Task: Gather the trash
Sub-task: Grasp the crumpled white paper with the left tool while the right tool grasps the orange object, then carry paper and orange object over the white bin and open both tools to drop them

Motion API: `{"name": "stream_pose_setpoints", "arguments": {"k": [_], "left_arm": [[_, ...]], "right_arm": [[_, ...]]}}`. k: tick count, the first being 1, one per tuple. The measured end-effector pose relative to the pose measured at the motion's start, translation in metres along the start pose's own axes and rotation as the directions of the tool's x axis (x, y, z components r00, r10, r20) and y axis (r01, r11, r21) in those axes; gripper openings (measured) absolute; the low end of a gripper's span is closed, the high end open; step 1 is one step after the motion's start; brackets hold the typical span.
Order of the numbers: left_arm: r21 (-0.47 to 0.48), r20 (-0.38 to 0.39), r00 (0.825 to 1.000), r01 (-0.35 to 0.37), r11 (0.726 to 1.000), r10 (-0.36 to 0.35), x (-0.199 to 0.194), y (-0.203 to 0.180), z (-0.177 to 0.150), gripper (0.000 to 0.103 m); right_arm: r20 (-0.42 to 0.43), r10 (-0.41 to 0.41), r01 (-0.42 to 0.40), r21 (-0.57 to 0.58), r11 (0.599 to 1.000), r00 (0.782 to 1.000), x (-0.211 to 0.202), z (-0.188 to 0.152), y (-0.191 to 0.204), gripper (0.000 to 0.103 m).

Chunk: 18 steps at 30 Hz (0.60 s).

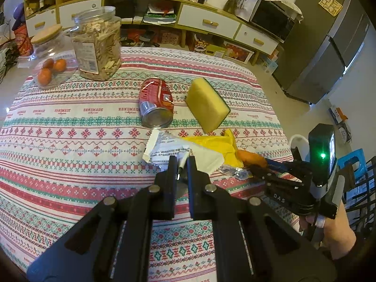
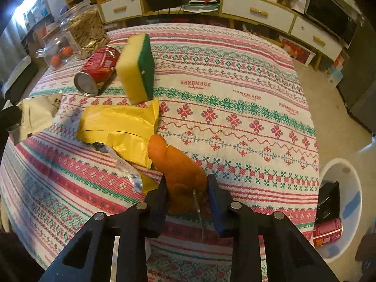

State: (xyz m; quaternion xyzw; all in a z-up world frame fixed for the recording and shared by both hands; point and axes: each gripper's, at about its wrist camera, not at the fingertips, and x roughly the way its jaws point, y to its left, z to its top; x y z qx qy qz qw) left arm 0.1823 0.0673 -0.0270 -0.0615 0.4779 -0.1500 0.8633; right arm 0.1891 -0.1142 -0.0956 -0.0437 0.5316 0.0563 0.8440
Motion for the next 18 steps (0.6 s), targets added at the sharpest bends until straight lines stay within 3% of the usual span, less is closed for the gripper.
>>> {"name": "stream_pose_setpoints", "arguments": {"k": [18], "left_arm": [[0.055, 0.027, 0.999, 0.032, 0.998, -0.033, -0.009, -0.048, -0.008, 0.009]], "right_arm": [[0.079, -0.011, 0.006, 0.065, 0.998, 0.997, -0.067, -0.016, -0.025, 0.031]]}}
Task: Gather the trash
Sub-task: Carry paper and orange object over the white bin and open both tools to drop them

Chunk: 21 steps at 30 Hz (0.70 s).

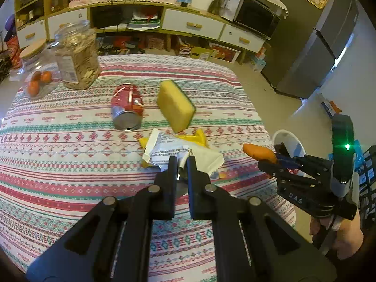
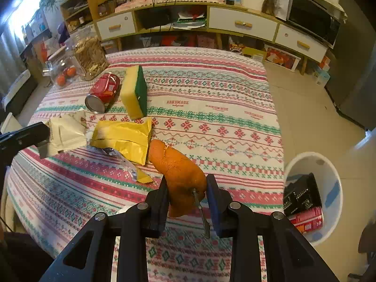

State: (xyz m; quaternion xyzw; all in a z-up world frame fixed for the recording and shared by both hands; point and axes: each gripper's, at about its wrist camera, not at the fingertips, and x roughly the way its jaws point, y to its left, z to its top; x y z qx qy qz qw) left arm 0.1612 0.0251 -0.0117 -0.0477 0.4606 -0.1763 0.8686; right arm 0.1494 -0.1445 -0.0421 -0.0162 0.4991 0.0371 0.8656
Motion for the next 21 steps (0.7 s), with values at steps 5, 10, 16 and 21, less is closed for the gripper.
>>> {"name": "stream_pose_setpoints", "arguments": {"k": [5, 10, 16, 21], "left_arm": [[0.022, 0.013, 1.0, 0.013, 1.0, -0.013, 0.0, -0.017, 0.001, 0.009], [0.046, 0.017, 0.999, 0.032, 0.998, -0.032, 0.003, -0.036, 0.0, 0.009], [0.068, -0.003, 0.998, 0.067, 0.995, -0.067, 0.015, -0.06, -0.001, 0.009], [0.097, -0.02, 0.996, 0.093, 0.991, -0.091, 0.027, -0.086, -0.003, 0.009]], "right_arm": [[0.022, -0.007, 0.007, 0.017, 1.0, 1.0, -0.016, -0.004, -0.013, 0.031], [0.03, -0.023, 0.022, 0.031, 0.999, 0.999, -0.026, -0.009, -0.028, 0.031], [0.029, -0.052, 0.05, 0.063, 0.997, 0.998, -0.035, -0.018, -0.053, 0.031], [0.027, -0.079, 0.076, 0.1, 0.992, 0.996, -0.044, -0.028, -0.079, 0.031]]}}
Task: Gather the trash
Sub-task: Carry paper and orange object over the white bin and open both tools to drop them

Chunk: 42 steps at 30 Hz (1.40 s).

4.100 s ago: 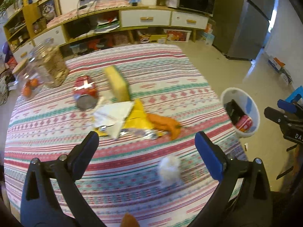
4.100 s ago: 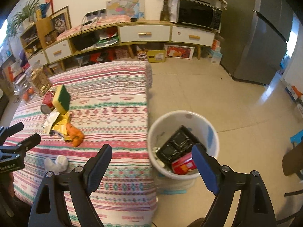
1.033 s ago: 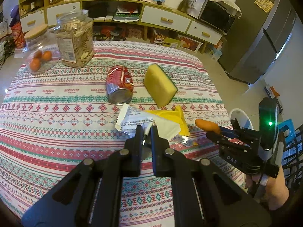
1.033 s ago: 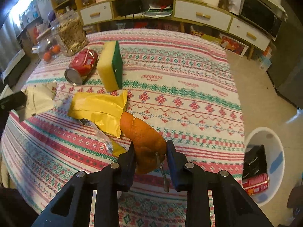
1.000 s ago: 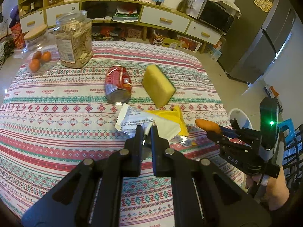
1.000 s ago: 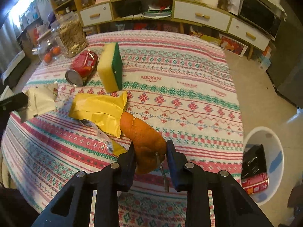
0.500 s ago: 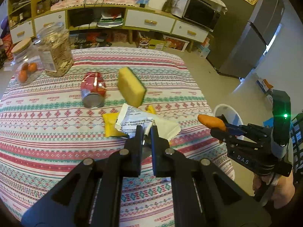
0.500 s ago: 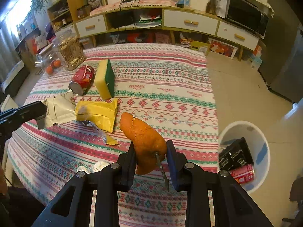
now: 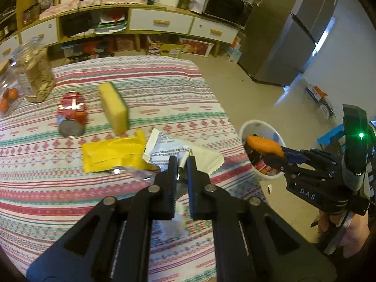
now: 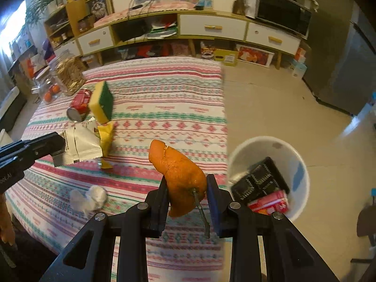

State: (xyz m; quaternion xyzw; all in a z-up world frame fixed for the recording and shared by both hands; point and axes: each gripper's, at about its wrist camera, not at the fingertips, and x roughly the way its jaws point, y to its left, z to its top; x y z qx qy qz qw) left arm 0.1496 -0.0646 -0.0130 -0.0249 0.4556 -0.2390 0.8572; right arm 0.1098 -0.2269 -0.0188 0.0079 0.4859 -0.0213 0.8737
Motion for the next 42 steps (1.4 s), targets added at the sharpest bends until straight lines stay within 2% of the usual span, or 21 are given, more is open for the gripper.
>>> {"name": "stream_pose_setpoints", "arguments": {"k": [16, 29, 35, 37, 39, 42], "left_arm": [[0.104, -0.046, 0.994, 0.103, 0.989, -0.098, 0.063, -0.09, 0.001, 0.009], [0.098, -0.083, 0.985, 0.159, 0.982, -0.151, 0.111, -0.131, 0.006, 0.009], [0.125, -0.084, 0.979, 0.195, 0.973, -0.185, 0.125, -0.147, 0.006, 0.01], [0.144, -0.094, 0.976, 0.211, 0.967, -0.199, 0.128, -0.149, 0.006, 0.016], [0.143, -0.096, 0.978, 0.197, 0.97, -0.184, 0.128, -0.148, 0.007, 0.041], [0.153, -0.068, 0.983, 0.177, 0.972, -0.168, 0.115, -0.146, 0.009, 0.057]], "right_arm": [[-0.014, -0.085, 0.086, 0.153, 0.984, 0.996, -0.021, -0.03, -0.093, 0.031], [-0.064, -0.132, 0.143, 0.236, 0.961, 0.989, -0.019, -0.056, -0.157, 0.031], [-0.074, -0.139, 0.153, 0.259, 0.954, 0.988, -0.017, -0.059, -0.17, 0.031], [-0.078, -0.139, 0.155, 0.264, 0.952, 0.987, -0.015, -0.058, -0.171, 0.031], [-0.083, -0.137, 0.154, 0.267, 0.951, 0.987, -0.012, -0.057, -0.172, 0.031], [-0.085, -0.136, 0.154, 0.265, 0.952, 0.987, -0.01, -0.055, -0.17, 0.031]]}}
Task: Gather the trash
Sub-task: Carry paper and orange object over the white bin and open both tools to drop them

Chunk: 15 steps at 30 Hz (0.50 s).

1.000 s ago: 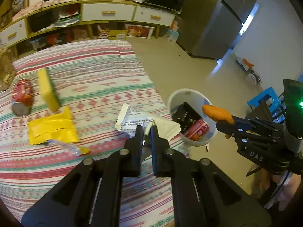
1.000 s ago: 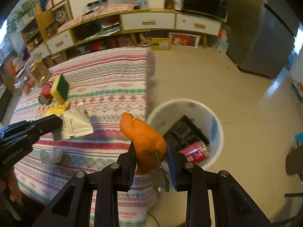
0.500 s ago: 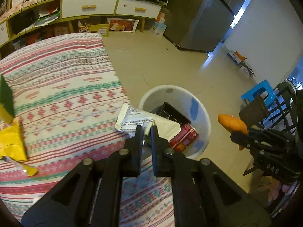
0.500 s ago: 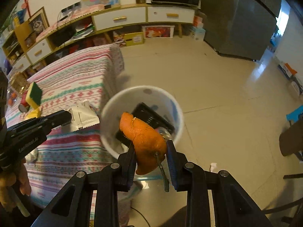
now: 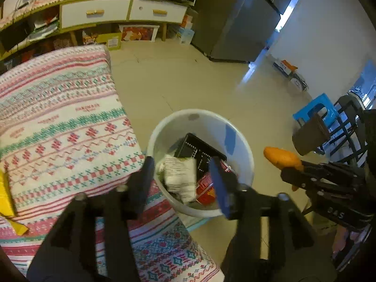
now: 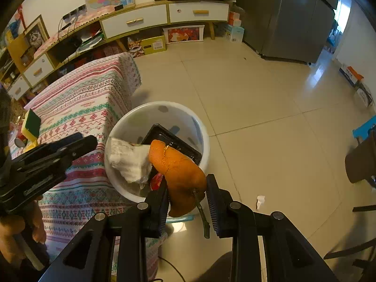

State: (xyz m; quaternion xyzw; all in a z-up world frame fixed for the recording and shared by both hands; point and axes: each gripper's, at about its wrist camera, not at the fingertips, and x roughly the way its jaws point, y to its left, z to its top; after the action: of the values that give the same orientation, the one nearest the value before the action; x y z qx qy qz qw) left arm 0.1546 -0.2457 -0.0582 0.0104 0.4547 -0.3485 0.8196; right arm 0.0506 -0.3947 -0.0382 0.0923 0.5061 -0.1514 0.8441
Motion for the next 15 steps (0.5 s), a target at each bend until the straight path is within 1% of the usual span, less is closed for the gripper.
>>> {"name": "stream_pose_setpoints", "arguments": {"k": [3, 8, 12, 15], "left_arm": [[0.006, 0.003, 0.999, -0.053, 0.999, 0.053, -0.01, 0.006, 0.002, 0.064], [-0.004, -0.018, 0.987, -0.16, 0.987, 0.16, -0.027, 0.021, -0.003, 0.069], [-0.016, -0.025, 0.98, -0.2, 0.98, 0.199, -0.042, 0.036, -0.008, 0.073], [-0.032, -0.022, 0.976, -0.216, 0.976, 0.215, -0.055, 0.045, -0.014, 0.075]], "right_arm": [[-0.001, 0.001, -0.001, -0.003, 1.0, 1.0, 0.002, 0.002, 0.004, 0.031], [-0.003, 0.0, 0.0, -0.013, 1.0, 1.0, 0.005, 0.004, 0.014, 0.031], [-0.004, -0.003, 0.003, -0.022, 1.0, 1.0, 0.011, 0.008, 0.021, 0.031], [-0.002, 0.002, -0.002, -0.016, 1.0, 1.0, 0.015, 0.011, 0.026, 0.031]]}}
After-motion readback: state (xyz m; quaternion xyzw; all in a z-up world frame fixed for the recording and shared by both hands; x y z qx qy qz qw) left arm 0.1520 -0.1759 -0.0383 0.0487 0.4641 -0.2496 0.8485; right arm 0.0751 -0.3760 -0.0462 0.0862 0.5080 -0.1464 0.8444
